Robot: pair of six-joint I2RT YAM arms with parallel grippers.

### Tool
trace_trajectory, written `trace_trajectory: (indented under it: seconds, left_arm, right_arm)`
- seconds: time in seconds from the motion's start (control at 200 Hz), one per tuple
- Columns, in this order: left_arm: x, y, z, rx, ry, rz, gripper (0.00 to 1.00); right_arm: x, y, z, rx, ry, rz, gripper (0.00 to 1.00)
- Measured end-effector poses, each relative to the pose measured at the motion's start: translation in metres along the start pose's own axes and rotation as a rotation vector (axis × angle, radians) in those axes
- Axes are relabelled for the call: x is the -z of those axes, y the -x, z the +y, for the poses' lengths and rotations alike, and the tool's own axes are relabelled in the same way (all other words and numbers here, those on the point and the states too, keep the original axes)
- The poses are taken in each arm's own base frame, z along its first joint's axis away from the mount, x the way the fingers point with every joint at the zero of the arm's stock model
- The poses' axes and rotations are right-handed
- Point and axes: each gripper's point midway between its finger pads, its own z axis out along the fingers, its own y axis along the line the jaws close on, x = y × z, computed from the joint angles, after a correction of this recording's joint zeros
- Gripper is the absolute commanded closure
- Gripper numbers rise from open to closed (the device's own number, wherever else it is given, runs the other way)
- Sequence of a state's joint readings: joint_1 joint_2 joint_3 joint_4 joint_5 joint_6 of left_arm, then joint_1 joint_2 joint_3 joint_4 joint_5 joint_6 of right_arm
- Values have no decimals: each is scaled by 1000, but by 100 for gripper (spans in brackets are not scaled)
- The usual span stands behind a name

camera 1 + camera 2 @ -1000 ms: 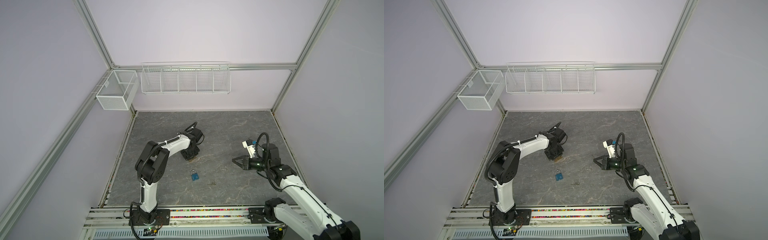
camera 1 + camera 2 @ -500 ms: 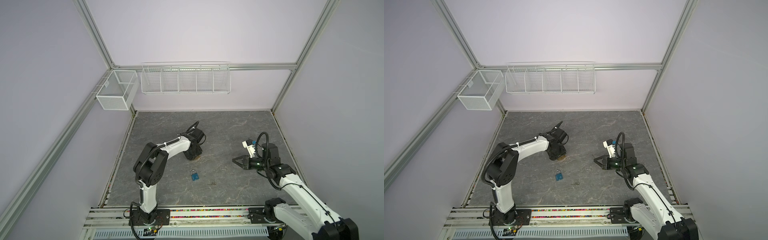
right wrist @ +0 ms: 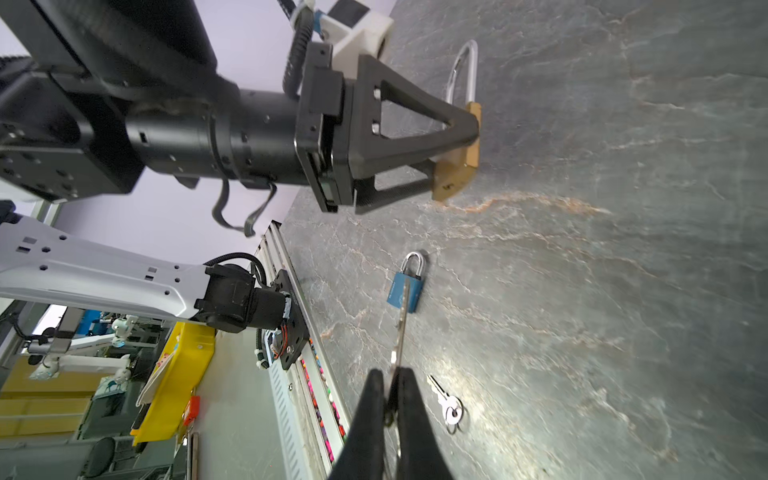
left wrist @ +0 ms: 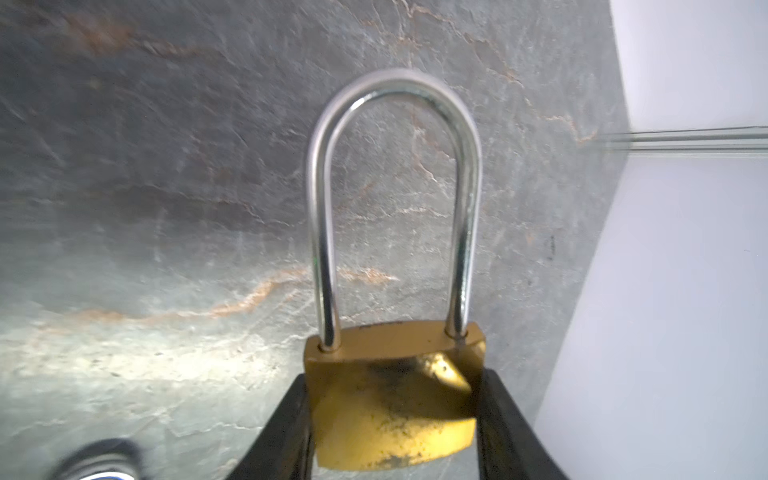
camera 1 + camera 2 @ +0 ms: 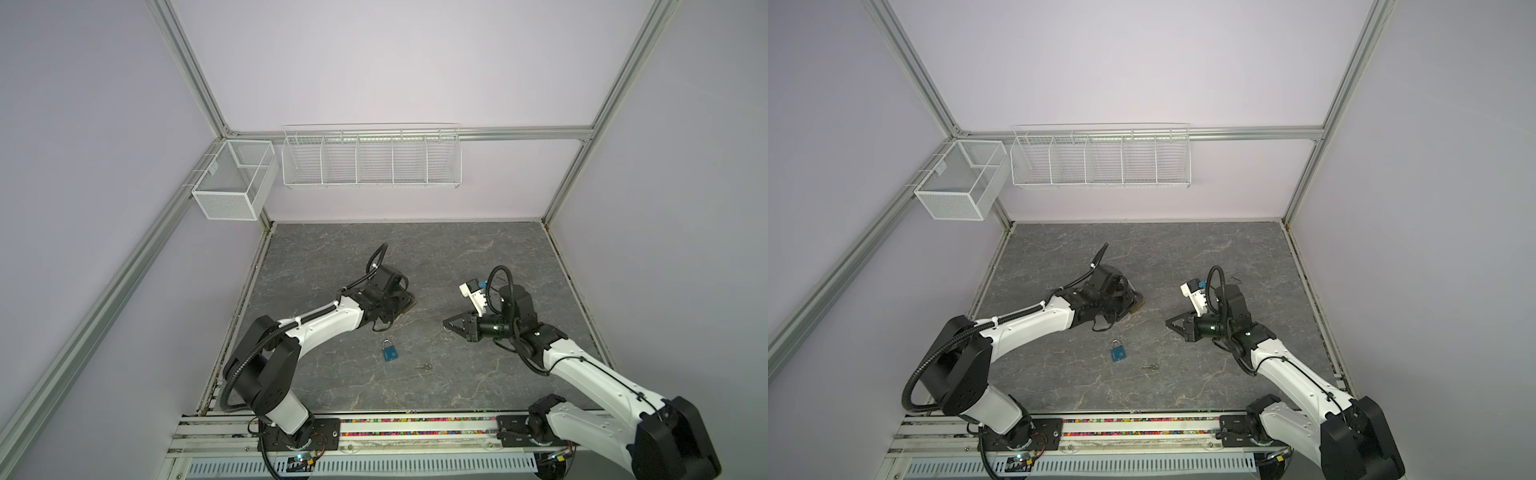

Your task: Unlock with the key

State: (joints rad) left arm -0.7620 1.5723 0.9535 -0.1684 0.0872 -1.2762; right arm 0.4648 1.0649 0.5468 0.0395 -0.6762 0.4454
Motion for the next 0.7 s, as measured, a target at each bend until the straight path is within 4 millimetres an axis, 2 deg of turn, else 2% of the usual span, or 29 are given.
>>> trace_trajectory:
  seconds: [0.085,0.185,0.4,0.7]
  left_arm:
    - [3,-10,-2,32,-57,5,100]
    - [9,-16,-8,59,-114,2,100]
    - [29,-8,-29,97,-250,-47,100]
    - [30,-7,-34,121,-286,-53,100]
  right_arm:
    - [-3,7,2,24,7,-22,94]
    - [-11,7,-5,13,-2,-10,94]
    - [-34,0,-11,0,-18,56,94]
    - [-53,-2,-12,9,-29,79,94]
